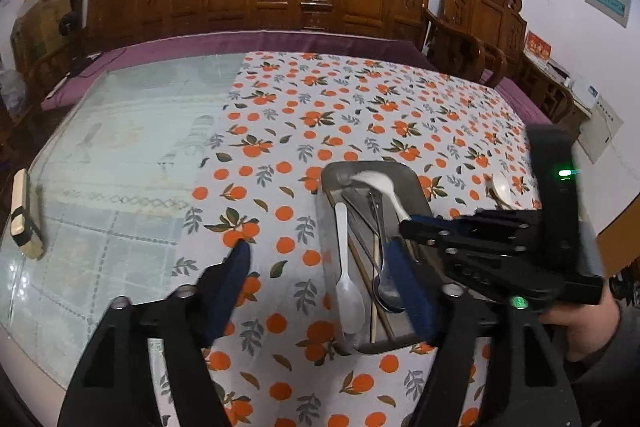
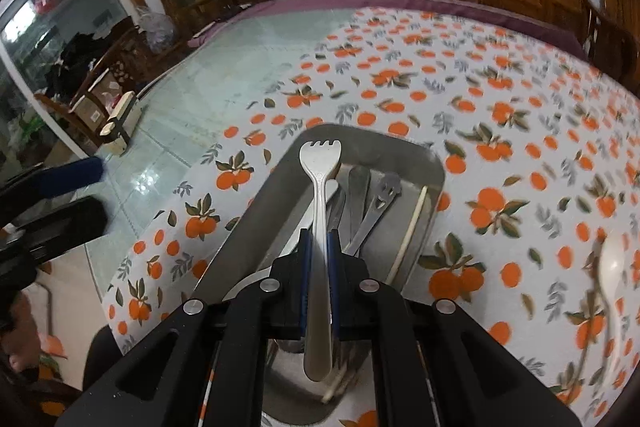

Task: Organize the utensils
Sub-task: 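Lower the white fork into the tray and open the right gripper while the left withdraws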

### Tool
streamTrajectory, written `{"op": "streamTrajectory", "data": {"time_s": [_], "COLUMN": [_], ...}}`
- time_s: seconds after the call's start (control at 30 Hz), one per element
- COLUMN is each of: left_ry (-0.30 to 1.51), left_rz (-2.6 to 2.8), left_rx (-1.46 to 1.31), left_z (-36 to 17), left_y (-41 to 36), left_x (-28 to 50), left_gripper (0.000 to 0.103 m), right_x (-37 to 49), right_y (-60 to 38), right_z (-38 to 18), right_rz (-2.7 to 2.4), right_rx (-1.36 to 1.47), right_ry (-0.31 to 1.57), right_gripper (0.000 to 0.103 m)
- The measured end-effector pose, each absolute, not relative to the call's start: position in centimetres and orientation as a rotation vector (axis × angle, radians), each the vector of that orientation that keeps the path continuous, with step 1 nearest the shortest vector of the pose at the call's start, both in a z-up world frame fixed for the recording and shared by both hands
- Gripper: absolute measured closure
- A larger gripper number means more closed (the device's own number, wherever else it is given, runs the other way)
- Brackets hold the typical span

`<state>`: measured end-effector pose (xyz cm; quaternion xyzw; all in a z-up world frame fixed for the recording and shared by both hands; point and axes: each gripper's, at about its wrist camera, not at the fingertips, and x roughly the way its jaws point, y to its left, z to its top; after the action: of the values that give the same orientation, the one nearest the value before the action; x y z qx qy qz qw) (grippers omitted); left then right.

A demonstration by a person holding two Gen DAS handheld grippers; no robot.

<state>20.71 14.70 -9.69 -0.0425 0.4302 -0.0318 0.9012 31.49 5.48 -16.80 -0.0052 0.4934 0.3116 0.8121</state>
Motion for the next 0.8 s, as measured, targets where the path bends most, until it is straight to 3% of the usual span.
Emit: {"op": "streamTrajectory", "data": {"time_s": [0.2, 0.37, 0.43, 0.67, 0.8], "left_ry": [0.881, 0.878, 0.88, 0.878, 0.873], "left_rz": [-0.056, -0.039, -0.036, -0.047, -0.066], "left_rx": [-0.096, -0.09, -0.089, -0.08, -0.067], "left_z": [-9.3, -9.2, -9.2, -8.9, -8.6], "left_y": [15.3, 15.6, 15.5, 14.2, 12.5], "left_x": [20.3, 19.9, 19.8, 19.6, 19.7], "left_gripper": [0.018, 0.018, 0.018, 0.018, 0.018], "right_x": [32.3, 32.6, 32.4, 30.4, 28.5], "right_y": [6.2, 6.6, 6.5, 2.7, -1.0], "right_z": [-17.9, -18.0, -17.6, -14.2, -11.7], "right_rz": [0.654, 0.688, 0.695, 0.718, 0.705], "right_rx": [0.006, 0.033, 0.026, 0.011, -0.023], "right_ry": [1.081, 1.087, 1.079, 0.993, 0.929], "right_gripper": [0.093, 0.092, 0.084, 0.084, 0.075]}}
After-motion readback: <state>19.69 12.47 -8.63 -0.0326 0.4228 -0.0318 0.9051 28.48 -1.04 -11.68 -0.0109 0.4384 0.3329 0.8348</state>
